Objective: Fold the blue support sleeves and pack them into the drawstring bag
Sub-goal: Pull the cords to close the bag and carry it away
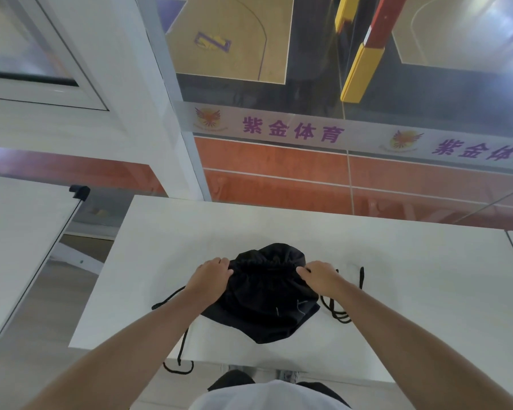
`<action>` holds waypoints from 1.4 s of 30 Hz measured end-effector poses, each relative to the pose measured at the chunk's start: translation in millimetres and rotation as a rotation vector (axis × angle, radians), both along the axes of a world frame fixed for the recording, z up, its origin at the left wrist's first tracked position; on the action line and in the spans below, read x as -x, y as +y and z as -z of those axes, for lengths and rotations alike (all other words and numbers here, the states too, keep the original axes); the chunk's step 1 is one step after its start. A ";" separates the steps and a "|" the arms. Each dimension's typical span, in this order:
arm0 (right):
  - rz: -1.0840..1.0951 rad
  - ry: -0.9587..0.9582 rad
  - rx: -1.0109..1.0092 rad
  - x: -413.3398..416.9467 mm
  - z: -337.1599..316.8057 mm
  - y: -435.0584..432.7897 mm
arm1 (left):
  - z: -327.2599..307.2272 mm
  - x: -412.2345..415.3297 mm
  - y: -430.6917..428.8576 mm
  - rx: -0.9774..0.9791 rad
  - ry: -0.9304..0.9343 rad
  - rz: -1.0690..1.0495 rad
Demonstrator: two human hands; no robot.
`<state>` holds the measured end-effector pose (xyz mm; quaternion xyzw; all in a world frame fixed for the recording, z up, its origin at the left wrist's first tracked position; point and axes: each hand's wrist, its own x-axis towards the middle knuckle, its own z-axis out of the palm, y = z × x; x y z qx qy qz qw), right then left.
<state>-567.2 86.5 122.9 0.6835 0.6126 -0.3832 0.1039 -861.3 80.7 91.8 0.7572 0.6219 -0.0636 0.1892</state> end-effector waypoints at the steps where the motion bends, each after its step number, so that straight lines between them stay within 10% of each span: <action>1: 0.003 -0.003 0.007 -2.0 -2.9 -1.4 | -4.3 -0.1 -0.8 -0.003 -0.016 0.008; 10: 0.195 0.162 -0.135 -38.1 -32.3 7.7 | -41.3 12.8 11.5 0.062 -0.331 -0.035; 21: 0.372 0.164 -0.194 -108.2 -33.7 10.8 | -39.1 74.9 23.0 0.010 -0.275 -0.110; 42: -0.442 0.073 -0.143 9.7 33.6 61.9 | 10.2 -101.4 38.8 -0.009 -0.009 -0.031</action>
